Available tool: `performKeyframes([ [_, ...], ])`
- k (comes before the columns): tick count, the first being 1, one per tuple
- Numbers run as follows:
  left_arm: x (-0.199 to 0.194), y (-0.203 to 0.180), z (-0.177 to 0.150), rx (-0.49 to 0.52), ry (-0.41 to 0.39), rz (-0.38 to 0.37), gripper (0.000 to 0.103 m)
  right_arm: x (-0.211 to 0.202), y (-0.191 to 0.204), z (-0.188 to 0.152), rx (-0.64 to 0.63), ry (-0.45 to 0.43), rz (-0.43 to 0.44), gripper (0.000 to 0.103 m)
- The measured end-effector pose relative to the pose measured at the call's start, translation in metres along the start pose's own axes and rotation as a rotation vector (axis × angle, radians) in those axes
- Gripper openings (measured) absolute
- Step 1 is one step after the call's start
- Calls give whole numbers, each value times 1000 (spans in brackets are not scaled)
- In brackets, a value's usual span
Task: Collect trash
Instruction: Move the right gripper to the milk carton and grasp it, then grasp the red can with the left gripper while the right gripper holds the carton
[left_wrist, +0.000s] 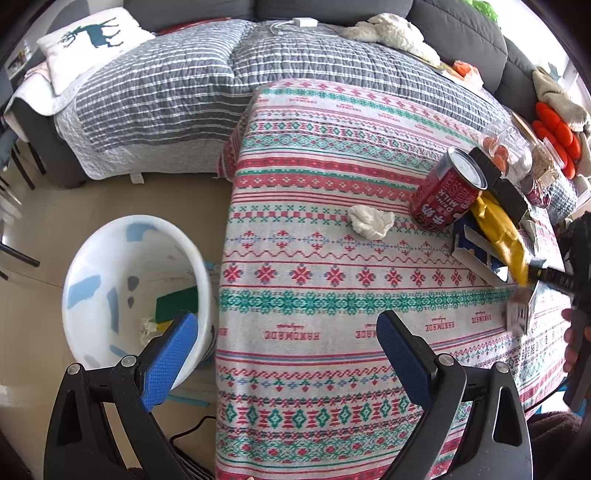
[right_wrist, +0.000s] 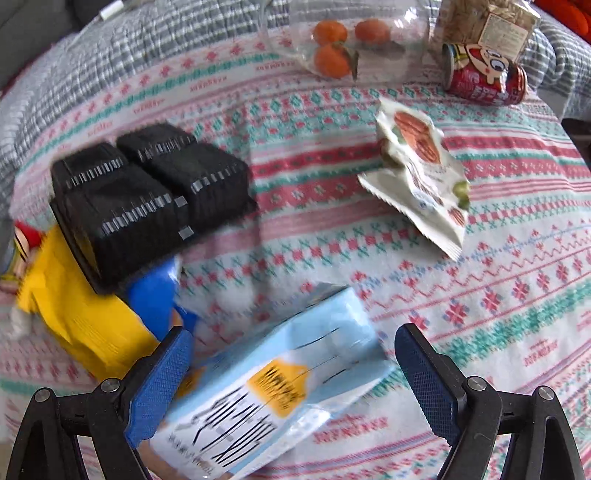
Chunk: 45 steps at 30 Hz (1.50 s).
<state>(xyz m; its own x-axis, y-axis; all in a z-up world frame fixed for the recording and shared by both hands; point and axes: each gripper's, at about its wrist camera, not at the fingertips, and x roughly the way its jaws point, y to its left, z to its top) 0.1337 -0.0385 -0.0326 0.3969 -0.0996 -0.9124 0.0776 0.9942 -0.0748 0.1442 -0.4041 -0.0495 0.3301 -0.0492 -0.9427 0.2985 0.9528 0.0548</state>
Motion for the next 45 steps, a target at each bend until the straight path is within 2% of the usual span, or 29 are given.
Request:
performKeyframes([
  [3, 2, -10, 1, 14, -1, -4, 99, 11, -8, -8, 6, 48, -9, 92],
  [7, 6, -20, 2, 28, -3, -15, 99, 22, -17, -14, 62, 121, 58, 91],
  [9, 6, -25, 3, 32, -11, -31, 99, 20, -15, -15, 55, 104, 39, 83],
  [12, 6, -34, 7, 41, -36, -58, 99, 16, -15, -15, 61, 87, 79, 69],
  [16, 5, -48, 17, 51, -78, -91, 99, 4, -20, -16, 55, 48, 113, 62],
  [20, 5, -63, 33, 7, -130, -178, 98, -14, -26, -16, 41, -4, 103, 61],
  [26, 17, -105, 53, 41, -199, -265, 83, -35, -32, -13, 43, -57, 100, 61],
  [32, 29, -134, 64, 100, -282, -219, 78, -31, -43, -5, 70, -59, 120, 62],
  [38, 46, -137, 73, 96, -282, -203, 58, -30, -49, 2, 76, -64, 123, 62],
  [45, 31, -127, 68, 90, -313, -230, 56, -37, -44, 10, 88, -82, 149, 62],
])
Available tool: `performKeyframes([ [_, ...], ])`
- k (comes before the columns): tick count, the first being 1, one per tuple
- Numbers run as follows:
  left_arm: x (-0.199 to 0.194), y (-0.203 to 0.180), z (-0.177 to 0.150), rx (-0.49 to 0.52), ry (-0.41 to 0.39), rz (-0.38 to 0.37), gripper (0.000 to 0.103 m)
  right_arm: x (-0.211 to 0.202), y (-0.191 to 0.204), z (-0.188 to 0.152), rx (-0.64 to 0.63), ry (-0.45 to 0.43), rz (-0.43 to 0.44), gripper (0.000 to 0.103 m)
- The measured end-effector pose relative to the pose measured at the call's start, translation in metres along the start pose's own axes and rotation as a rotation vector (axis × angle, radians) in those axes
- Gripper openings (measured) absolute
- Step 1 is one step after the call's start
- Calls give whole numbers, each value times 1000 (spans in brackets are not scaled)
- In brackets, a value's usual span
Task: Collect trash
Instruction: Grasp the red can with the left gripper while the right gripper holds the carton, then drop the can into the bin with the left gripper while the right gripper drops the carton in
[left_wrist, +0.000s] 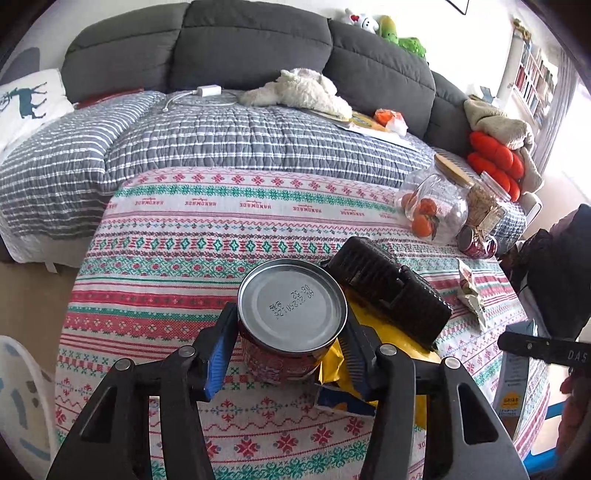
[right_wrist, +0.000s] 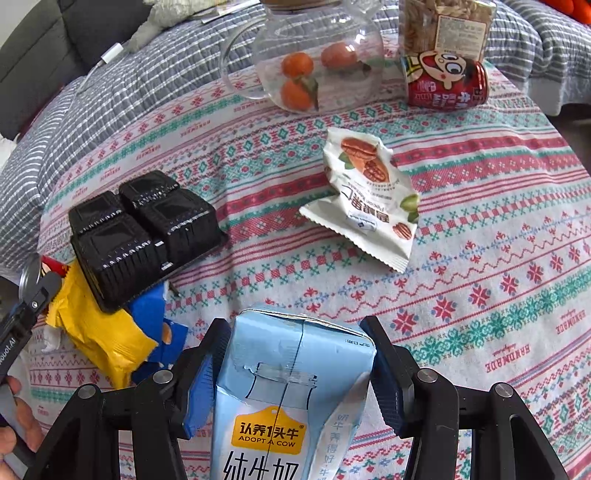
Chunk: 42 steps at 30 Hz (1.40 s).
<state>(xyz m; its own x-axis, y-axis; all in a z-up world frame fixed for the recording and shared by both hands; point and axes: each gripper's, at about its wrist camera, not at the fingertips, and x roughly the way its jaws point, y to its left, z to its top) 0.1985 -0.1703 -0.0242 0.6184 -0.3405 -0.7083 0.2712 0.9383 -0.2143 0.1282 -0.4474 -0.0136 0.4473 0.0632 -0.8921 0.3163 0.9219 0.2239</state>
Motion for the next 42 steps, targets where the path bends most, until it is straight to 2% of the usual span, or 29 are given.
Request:
performKeyframes([
  [3, -16, 6, -1, 10, -9, 4, 56, -9, 10, 4, -3, -25, 22, 62],
  [11, -64, 57, -5, -67, -22, 12, 56, -34, 55, 0, -48, -102, 118, 62],
  [16, -95, 100, -14, -102, -30, 80, 56, -40, 96, -11, -118, -129, 175, 62],
  [22, -127, 155, -29, -146, -22, 175, 56, -24, 152, -27, -194, -105, 222, 62],
  [28, -141, 209, -50, -199, 20, 275, 56, -5, 198, -40, -246, -74, 253, 62],
  [32, -142, 236, -64, -237, 58, 303, 56, 5, 224, -49, -276, -61, 271, 62],
  [34, -141, 248, -68, -255, 88, 318, 63, 9, 235, -54, -289, -57, 279, 62],
  [36, -146, 253, -70, -251, 79, 354, 85, 12, 244, -58, -296, -53, 286, 62],
  [39, -156, 261, -74, -246, 85, 402, 90, 16, 258, -64, -305, -50, 290, 62],
  [42, -164, 272, -83, -280, 142, 476, 94, 21, 277, -70, -313, -40, 303, 62],
])
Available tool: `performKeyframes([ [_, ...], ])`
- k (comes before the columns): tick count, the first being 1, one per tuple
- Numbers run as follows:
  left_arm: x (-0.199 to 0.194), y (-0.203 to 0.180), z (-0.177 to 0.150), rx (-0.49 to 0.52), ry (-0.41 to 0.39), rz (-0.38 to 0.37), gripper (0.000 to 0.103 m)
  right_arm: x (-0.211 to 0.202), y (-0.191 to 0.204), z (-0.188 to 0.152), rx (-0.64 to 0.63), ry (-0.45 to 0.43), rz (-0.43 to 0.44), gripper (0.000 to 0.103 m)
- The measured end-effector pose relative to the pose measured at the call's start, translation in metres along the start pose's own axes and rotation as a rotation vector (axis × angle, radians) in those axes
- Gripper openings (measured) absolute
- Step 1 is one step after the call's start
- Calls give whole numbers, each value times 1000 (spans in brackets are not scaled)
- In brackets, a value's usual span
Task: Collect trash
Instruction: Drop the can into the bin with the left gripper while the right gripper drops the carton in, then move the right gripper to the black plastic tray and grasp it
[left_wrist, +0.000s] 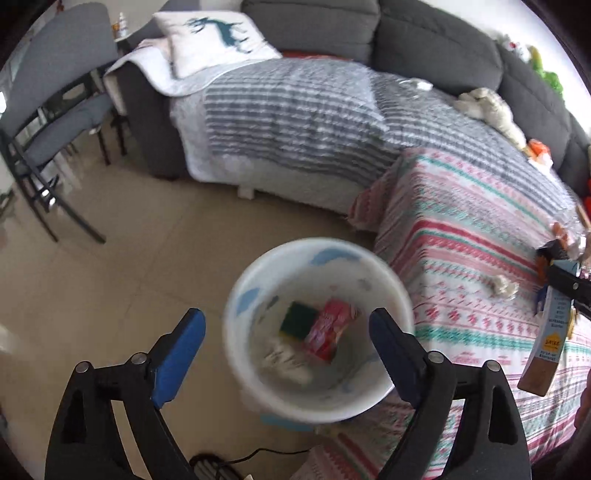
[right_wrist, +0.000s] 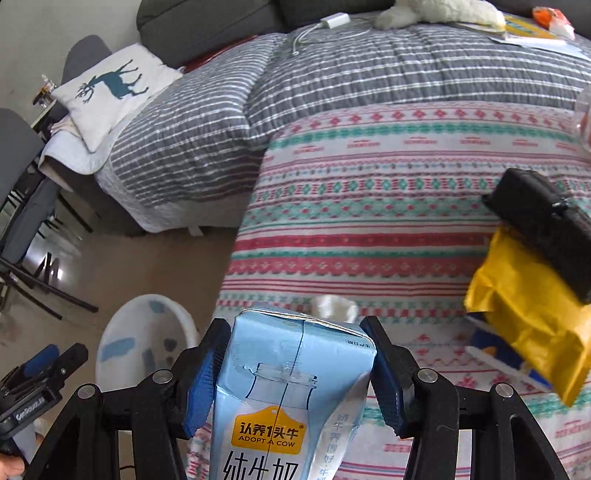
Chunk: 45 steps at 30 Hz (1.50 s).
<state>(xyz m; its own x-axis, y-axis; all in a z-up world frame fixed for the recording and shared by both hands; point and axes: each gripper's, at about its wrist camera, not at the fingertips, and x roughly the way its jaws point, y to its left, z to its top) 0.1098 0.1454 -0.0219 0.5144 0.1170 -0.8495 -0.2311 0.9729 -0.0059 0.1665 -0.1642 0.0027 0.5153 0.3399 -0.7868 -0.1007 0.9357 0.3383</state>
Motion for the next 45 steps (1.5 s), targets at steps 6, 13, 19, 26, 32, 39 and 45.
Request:
performKeyframes([
  [6, 0, 30, -11, -66, 67, 15, 95, 27, 46, -3, -39, 10, 38, 62],
  [13, -9, 54, -18, -88, 64, 38, 95, 70, 93, -8, -35, 46, 70, 62],
  [19, -11, 71, -20, -103, 61, 40, 95, 89, 121, -6, -36, 28, 78, 63],
  [26, -15, 81, -18, -130, 50, 25, 95, 91, 132, -4, -19, 20, 118, 87],
  [32, -16, 78, -18, -131, 47, 14, 95, 72, 129, -4, -69, -26, 65, 103],
  [39, -18, 64, -19, -107, 48, -8, 95, 37, 111, -3, -185, -74, -21, 103],
  [45, -18, 41, -18, -67, 53, -27, 95, 11, 85, -13, -282, -74, -67, 103],
])
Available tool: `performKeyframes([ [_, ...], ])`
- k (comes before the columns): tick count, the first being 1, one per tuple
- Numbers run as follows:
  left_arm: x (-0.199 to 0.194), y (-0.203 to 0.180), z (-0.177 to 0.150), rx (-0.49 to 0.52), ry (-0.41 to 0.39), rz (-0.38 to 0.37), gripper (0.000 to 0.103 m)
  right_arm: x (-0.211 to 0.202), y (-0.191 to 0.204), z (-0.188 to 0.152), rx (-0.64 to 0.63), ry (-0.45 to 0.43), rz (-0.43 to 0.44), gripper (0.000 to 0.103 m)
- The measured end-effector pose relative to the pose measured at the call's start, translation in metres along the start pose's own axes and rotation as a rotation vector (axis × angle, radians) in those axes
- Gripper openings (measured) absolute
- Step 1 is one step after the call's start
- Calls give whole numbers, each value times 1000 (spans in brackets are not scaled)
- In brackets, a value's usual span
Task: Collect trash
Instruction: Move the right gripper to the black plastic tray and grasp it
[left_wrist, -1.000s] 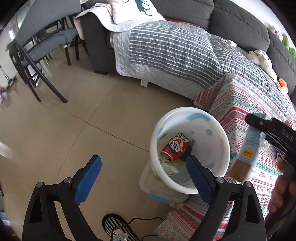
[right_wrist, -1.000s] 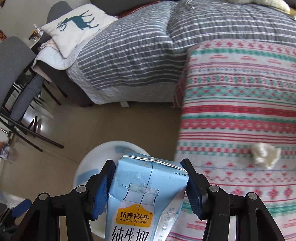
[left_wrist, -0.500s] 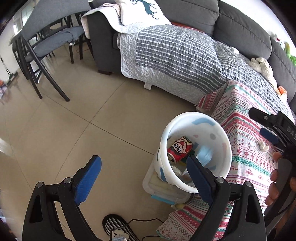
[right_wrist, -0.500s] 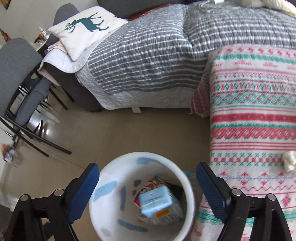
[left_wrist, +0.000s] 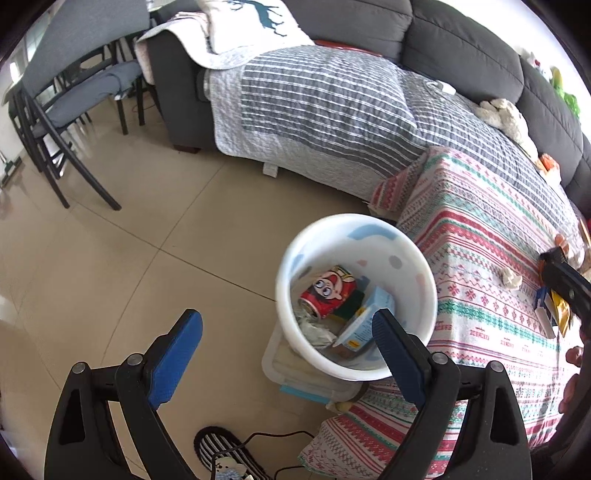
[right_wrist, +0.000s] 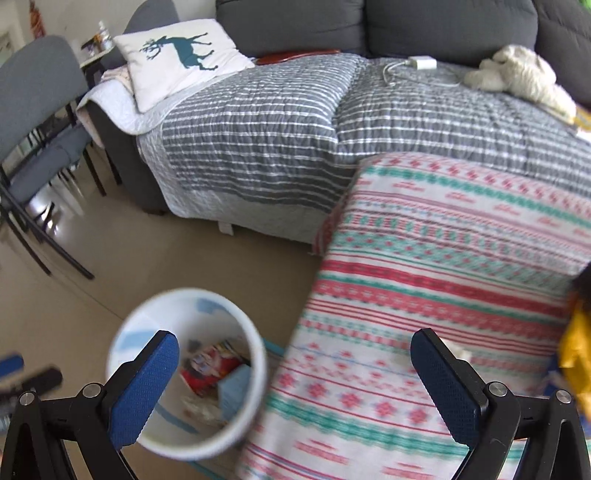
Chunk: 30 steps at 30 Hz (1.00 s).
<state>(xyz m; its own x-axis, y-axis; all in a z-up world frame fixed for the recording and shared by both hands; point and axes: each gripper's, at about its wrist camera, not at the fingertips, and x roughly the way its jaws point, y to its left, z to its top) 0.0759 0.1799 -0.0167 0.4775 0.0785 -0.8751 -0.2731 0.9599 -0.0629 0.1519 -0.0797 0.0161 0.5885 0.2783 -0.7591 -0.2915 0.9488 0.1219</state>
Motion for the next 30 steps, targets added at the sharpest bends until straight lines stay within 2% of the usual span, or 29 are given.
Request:
performKeyframes([
  [4, 2, -21, -1, 39, 12, -23, 95, -13, -20, -13, -32, 29, -2, 103],
  [8, 4, -45, -4, 80, 20, -36, 95, -27, -47, -25, -37, 27, -71, 103],
  [12, 6, -69, -5, 104, 35, -61, 95, -36, -90, -32, 14, 38, -168, 103],
  [19, 11, -104, -4, 141, 44, -78, 95, -42, -174, -18, 110, 63, -358, 103],
  [22, 14, -116, -1, 152, 48, -84, 95, -42, -202, -14, 151, 85, -408, 103],
  [25, 18, -128, 1, 163, 56, -93, 95, -40, -221, -10, 177, 82, -441, 103],
  [30, 23, -145, 1, 176, 66, -111, 95, -20, -226, -8, 172, 120, -447, 102],
])
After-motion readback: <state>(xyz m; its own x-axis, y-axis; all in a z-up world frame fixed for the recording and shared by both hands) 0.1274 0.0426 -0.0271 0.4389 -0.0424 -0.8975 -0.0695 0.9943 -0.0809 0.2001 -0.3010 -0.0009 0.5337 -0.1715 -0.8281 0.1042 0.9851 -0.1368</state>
